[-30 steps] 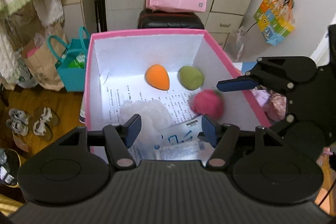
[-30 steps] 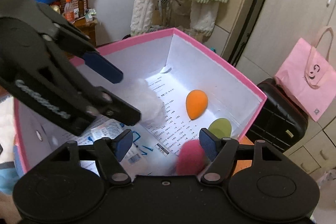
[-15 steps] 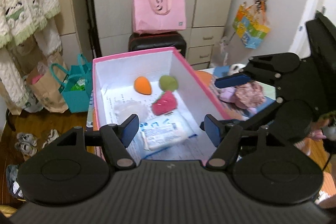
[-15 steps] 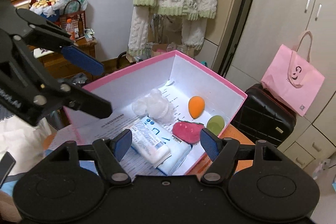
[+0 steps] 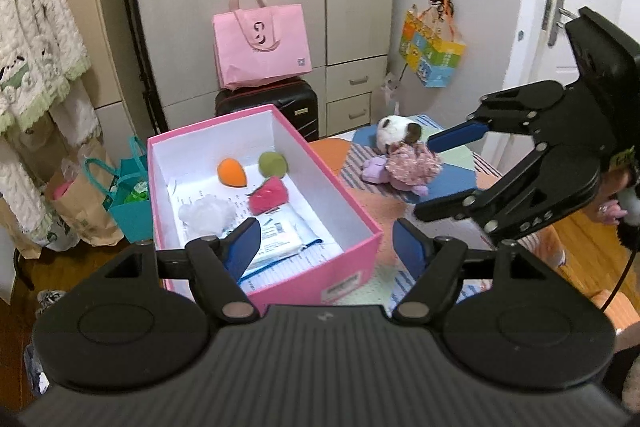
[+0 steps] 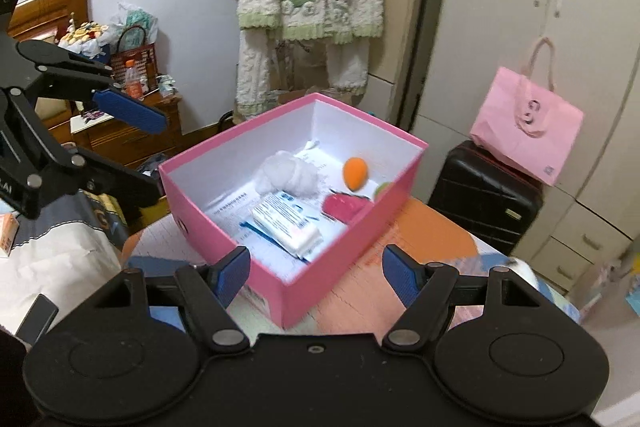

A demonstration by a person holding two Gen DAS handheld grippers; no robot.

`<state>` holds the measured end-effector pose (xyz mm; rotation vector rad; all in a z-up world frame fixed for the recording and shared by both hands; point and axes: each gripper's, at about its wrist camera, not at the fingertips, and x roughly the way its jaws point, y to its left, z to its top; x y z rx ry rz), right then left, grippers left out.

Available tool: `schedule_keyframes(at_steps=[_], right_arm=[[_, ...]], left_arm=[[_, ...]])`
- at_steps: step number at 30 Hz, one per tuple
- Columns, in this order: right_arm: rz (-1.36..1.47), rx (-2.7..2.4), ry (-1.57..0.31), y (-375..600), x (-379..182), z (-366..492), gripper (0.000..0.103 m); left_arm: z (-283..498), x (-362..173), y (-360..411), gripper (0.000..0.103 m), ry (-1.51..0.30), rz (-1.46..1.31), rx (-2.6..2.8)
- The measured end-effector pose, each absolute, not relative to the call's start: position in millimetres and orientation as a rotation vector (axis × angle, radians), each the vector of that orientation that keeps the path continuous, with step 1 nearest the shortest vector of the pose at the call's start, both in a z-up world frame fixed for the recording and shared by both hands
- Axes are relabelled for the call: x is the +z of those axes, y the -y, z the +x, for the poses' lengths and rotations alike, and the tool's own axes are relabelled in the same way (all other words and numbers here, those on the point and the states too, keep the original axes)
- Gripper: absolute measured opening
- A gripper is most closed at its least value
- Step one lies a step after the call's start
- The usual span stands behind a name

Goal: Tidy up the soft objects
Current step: 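Withdraw both tools from the box toward the plush doll on the table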

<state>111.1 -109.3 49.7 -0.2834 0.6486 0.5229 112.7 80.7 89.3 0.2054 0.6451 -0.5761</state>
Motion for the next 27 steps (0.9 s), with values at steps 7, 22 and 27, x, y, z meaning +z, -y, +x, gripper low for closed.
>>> schedule_keyframes(at_steps=[7, 22, 27], right_arm=[[-0.245, 0.451, -0.625, 155, 47, 80, 0.078], [-0.181, 0.370, -0.642, 220, 4, 72, 0.079], [-0.210, 0.356, -0.604, 232, -13, 86, 0.079]], left_arm=[[94, 81, -56, 0.072, -0.660, 0.238, -0.617], [97, 38, 19, 0.072, -0.718, 0.236, -0.725], [109, 24, 47, 0.072, -0.684, 0.225, -0.734]])
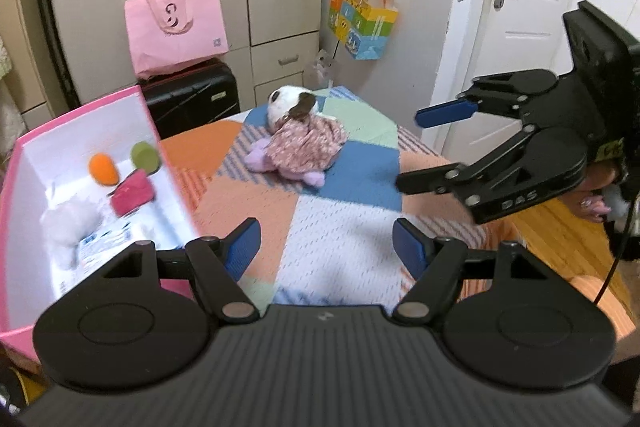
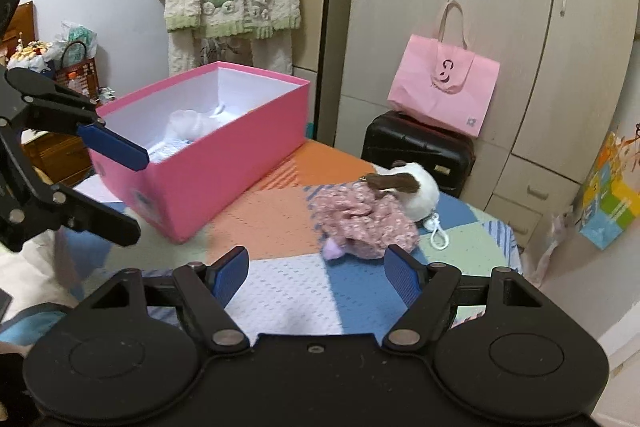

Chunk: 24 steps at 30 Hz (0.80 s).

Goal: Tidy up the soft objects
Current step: 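Withdraw both tools from the box toward the plush doll on the table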

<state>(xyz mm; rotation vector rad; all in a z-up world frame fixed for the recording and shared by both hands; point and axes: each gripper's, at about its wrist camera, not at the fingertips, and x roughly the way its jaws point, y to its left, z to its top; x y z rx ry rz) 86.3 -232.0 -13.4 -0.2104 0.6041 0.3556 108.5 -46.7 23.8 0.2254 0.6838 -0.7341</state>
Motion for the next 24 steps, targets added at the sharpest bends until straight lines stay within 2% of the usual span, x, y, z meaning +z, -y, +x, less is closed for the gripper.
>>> schedule_keyframes(at_steps=[4, 7, 13, 24], right_arm=[[-0.149, 0.379, -0.597, 245, -27, 109, 0.080], [-0.091, 0.387, -0.584, 250, -40, 127, 0.085], [-0.152, 0.349, -0.558, 250, -63, 158, 0.086], [-0.083, 0.385, -0.596, 263, -84, 206, 0.092]], left_arm=[[124, 13, 65, 0.072, -0.671, 0.189, -0.740], [139, 6, 75, 0.072, -0.661, 0.145, -0.731], [173, -10, 88, 0.073, -0.628, 0.113, -0.633], [220, -29, 97, 0.073, -0.681, -0.050, -0.642]])
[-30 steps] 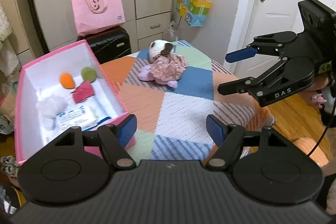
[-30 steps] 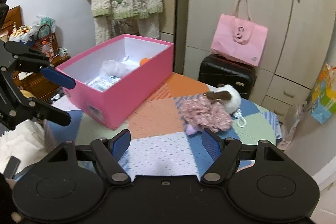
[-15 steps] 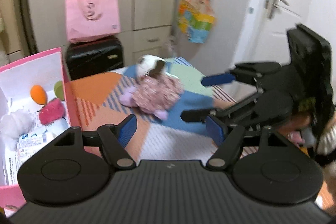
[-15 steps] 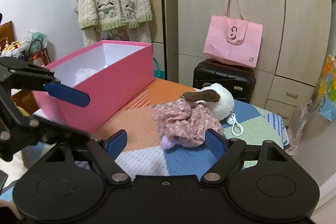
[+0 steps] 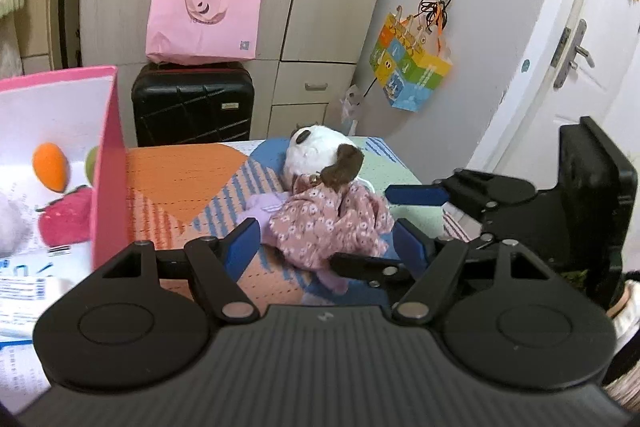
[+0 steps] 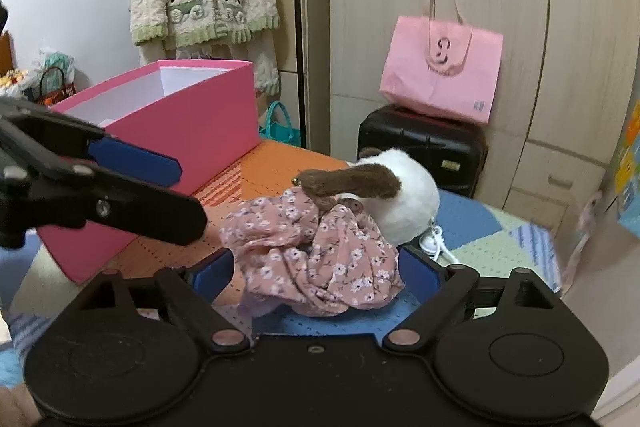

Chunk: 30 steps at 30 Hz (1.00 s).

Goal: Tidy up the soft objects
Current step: 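Withdraw both tools from the box toward the plush doll on the table, then close the left gripper on the pink floral cloth beside the panda plush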

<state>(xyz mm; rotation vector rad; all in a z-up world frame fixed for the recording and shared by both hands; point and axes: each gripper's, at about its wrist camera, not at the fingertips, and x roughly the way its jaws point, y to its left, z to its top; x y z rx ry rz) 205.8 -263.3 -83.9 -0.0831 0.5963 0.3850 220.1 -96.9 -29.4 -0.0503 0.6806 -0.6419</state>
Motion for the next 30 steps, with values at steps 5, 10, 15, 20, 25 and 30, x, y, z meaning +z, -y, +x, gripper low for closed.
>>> schedule_keyframes(at_steps=[5, 10, 15, 20, 25, 30], right_arm=[[-0.003, 0.436, -0.613, 268, -93, 221, 0.093], [-0.023, 0.439, -0.586, 263, -102, 218, 0.072], [-0.047, 0.422, -0.546, 262, -105, 205, 0.051], [-0.117, 0.391, -0.499, 251, -109, 188, 0.049], [-0.188, 0.331, -0.480, 238, -115, 173, 0.062], [-0.095, 0.313, -0.516, 239, -115, 168, 0.048]], left_arm=[[233, -43, 110, 0.073, -0.714, -0.067, -0.645], [239, -53, 110, 0.073, -0.734, -0.100, -0.654], [243, -59, 110, 0.073, -0.754, -0.122, -0.659], [248, -67, 113, 0.073, -0.776, -0.134, -0.649], [243, -77, 121, 0.069, -0.766, -0.072, -0.626], [232, -84, 127, 0.036, -0.766, -0.031, -0.614]])
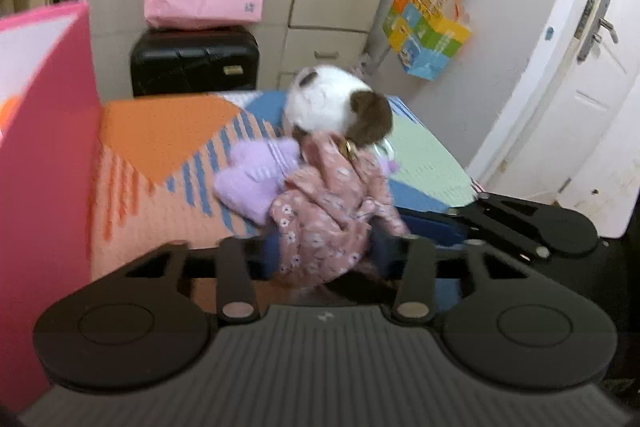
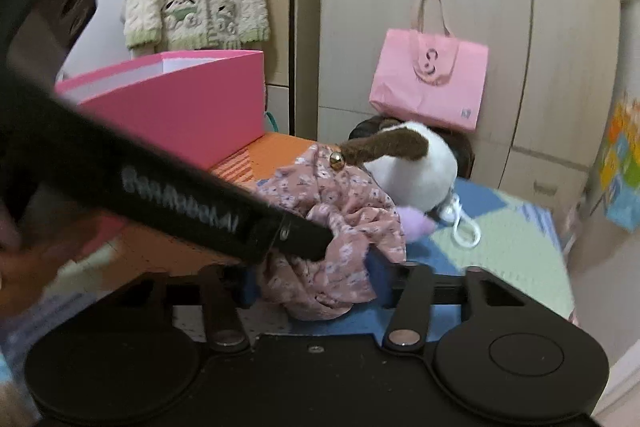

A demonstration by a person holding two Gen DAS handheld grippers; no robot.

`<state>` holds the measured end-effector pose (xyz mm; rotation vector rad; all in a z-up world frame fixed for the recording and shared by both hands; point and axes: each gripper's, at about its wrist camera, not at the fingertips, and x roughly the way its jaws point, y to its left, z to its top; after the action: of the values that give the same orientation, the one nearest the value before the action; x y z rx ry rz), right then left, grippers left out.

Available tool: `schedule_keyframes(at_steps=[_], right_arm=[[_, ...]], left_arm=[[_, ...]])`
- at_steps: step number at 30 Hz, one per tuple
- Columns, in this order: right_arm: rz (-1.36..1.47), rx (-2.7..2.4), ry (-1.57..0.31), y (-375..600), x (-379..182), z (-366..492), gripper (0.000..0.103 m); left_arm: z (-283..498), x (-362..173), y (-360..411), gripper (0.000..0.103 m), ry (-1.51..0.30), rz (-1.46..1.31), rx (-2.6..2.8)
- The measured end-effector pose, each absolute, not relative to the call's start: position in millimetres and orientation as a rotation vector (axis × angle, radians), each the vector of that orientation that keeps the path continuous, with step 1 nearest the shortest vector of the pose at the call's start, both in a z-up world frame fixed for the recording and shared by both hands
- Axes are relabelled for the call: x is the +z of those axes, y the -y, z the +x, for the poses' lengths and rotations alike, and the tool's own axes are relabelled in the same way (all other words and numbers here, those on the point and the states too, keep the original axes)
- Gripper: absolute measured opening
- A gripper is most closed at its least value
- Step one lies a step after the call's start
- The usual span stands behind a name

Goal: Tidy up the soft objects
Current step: 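Close the left gripper on the pink floral cloth beside the panda plush, then lift the pink floral cloth with the left gripper and carry it over the box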

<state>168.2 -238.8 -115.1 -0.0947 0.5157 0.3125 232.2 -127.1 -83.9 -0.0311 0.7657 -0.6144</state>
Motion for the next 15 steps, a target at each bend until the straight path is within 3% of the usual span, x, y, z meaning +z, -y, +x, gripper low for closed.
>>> schedule_keyframes(at_steps=[4, 15], right_arm=[[-0.094, 0.322, -0.529, 234, -116, 163, 0.031], [-0.023, 0.335, -0.577, 216, -110, 123, 0.028]], left_arm=[[220, -81, 129, 0.022, -0.762, -0.029, -0.629], [184, -69, 101, 0.022, -0.863, -0.080, -0.640]])
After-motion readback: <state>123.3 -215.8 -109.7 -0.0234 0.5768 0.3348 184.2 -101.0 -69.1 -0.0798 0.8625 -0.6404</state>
